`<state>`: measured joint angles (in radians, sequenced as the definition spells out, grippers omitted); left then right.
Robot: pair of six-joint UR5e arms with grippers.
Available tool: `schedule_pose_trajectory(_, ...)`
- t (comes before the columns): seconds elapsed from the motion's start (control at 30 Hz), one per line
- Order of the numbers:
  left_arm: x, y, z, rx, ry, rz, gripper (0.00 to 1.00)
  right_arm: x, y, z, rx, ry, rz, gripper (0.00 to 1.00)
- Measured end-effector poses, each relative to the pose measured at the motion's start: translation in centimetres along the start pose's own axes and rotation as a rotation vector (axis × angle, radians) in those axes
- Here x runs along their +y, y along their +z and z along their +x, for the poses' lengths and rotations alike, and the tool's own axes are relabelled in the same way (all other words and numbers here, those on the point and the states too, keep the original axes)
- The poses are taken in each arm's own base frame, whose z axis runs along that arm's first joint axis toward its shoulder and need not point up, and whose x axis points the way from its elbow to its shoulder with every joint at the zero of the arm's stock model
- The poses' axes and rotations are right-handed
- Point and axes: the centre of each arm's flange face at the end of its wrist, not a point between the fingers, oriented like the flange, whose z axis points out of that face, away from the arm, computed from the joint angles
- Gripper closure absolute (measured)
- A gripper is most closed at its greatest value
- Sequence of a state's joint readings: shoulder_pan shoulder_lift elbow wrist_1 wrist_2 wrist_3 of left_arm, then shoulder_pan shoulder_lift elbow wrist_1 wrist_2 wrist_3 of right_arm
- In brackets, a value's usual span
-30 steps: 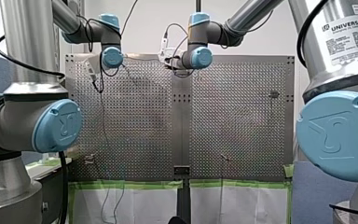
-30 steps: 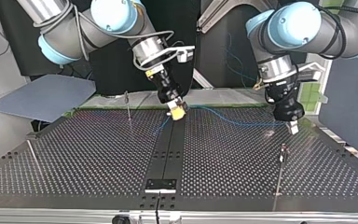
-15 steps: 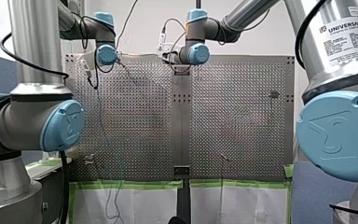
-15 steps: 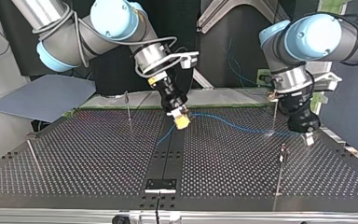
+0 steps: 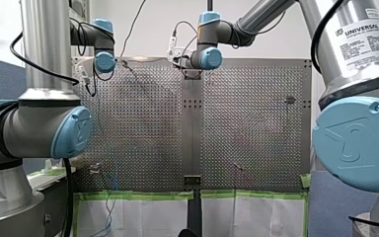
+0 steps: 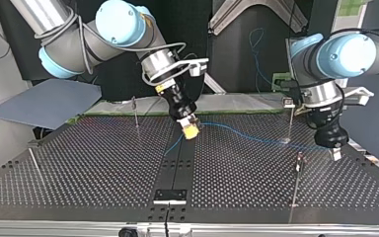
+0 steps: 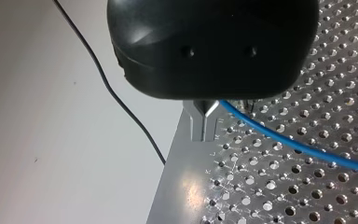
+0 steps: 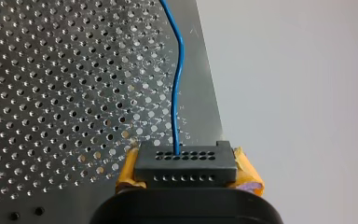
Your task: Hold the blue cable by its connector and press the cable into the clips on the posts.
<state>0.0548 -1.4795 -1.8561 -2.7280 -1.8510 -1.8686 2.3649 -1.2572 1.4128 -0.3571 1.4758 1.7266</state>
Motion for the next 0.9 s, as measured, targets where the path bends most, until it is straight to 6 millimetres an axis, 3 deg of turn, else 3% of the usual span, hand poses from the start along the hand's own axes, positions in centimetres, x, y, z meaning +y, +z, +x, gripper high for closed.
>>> schedule_pose_trajectory(0.47,-0.3,2.0,1.6,0.039,0.009,0.084,1.00,0.3,0.3,0.2,0.006,-0.003,-0.004,1.00)
schedule_pose_trajectory(0.9,-0.6,3.0,1.3,0.024,-0.014,0.126,1.00,1.0,0.4,0.3,0.011,-0.008,-0.029,1.00)
